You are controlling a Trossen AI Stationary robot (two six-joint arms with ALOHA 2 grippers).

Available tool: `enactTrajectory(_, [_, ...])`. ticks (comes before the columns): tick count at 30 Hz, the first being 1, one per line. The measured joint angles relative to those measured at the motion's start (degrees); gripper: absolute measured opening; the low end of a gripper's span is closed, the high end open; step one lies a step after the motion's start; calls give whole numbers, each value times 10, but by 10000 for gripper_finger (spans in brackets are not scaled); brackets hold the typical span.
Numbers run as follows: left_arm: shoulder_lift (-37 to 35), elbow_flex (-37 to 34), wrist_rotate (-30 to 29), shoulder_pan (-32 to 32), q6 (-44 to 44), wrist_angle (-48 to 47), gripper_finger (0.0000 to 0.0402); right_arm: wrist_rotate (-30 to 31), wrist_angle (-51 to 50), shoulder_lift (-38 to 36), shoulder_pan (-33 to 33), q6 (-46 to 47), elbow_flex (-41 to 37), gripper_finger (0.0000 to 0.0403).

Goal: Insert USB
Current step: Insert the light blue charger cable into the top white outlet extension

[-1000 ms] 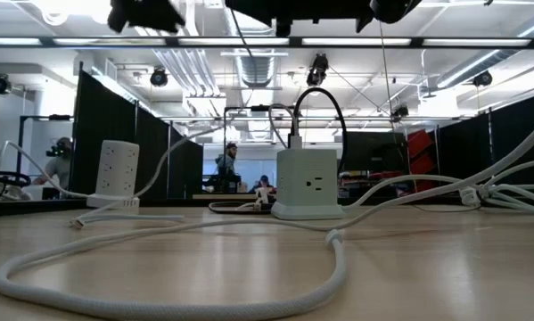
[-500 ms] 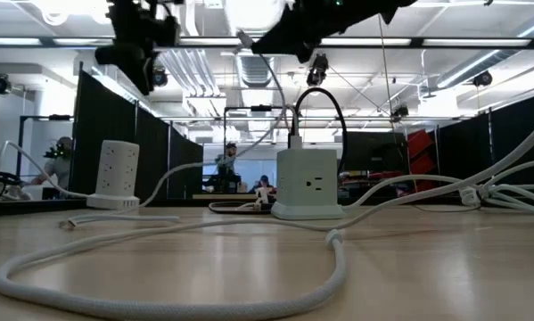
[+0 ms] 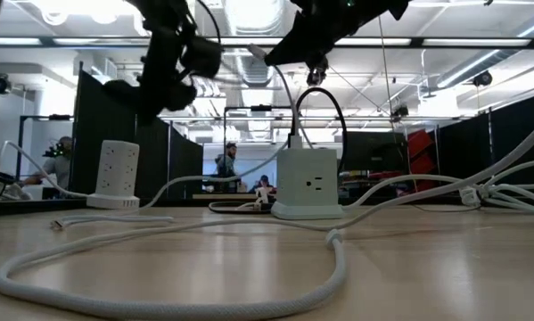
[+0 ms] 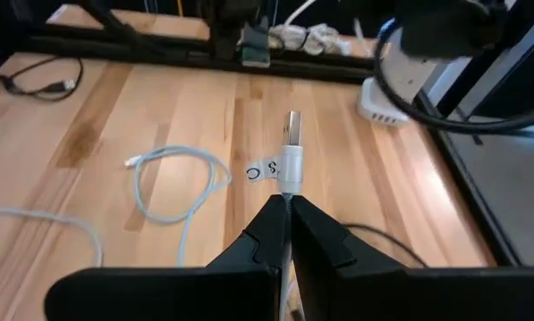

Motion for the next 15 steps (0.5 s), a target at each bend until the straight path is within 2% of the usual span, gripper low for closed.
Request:
enactTrajectory(2, [24,37,6,26,-20,-70,49,0,-16,0,5,-1,0,0])
enactTrajectory(4, [30,68,55,52,-44,-55,33,0,-19,0,10,-2,-2,0])
enactTrajectory(6, [34,94,70,67,-48,-55,21,0,-17,0,15,-4,-6,0])
enactTrajectory(12, [30,120,-15,75,-32,-38,2,0,6,0,31,1,-33,0])
enactTrajectory(15, [26,121,12,74,-46,-44,18,0,27,1,39,6,-45,0])
